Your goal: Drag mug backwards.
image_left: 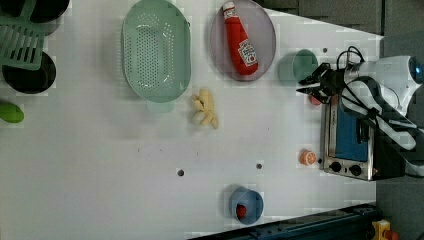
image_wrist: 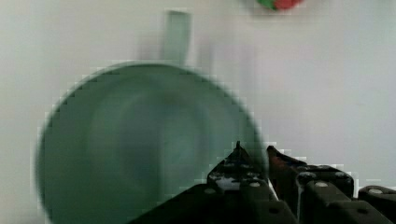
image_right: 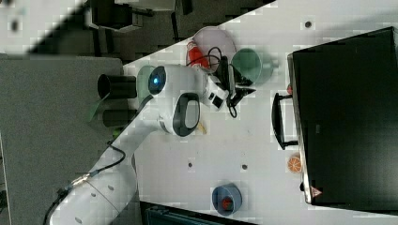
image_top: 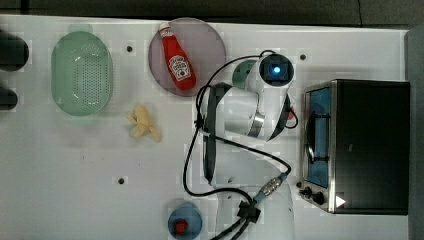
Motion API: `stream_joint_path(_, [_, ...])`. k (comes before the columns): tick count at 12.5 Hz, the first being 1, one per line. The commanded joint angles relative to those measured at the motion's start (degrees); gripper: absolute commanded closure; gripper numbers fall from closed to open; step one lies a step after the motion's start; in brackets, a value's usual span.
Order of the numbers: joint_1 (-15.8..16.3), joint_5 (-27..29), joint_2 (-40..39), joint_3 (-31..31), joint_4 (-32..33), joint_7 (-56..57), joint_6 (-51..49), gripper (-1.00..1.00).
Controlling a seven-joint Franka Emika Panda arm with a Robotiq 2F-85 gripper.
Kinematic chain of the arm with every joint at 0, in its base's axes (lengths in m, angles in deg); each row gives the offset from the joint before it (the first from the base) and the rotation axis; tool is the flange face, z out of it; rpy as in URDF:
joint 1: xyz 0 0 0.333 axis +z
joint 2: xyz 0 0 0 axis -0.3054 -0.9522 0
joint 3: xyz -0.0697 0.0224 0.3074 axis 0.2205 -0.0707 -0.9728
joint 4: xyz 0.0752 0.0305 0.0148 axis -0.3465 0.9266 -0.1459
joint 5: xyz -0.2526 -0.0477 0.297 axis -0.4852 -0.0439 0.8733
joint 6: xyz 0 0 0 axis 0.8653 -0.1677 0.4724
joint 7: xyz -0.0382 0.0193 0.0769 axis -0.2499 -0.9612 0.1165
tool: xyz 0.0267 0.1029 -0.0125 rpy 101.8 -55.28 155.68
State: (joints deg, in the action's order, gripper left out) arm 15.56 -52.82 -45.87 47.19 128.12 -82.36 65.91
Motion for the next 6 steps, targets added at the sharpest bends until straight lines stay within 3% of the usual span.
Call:
stream_joint_path(1, [0.43, 0.89, 4.06, 0.53, 5.25, -0.85, 2.23, 0.65])
stream_joint_path(6, [0.36, 0.87, 10.91, 1.25, 15.74, -0.86, 2.41, 0.65])
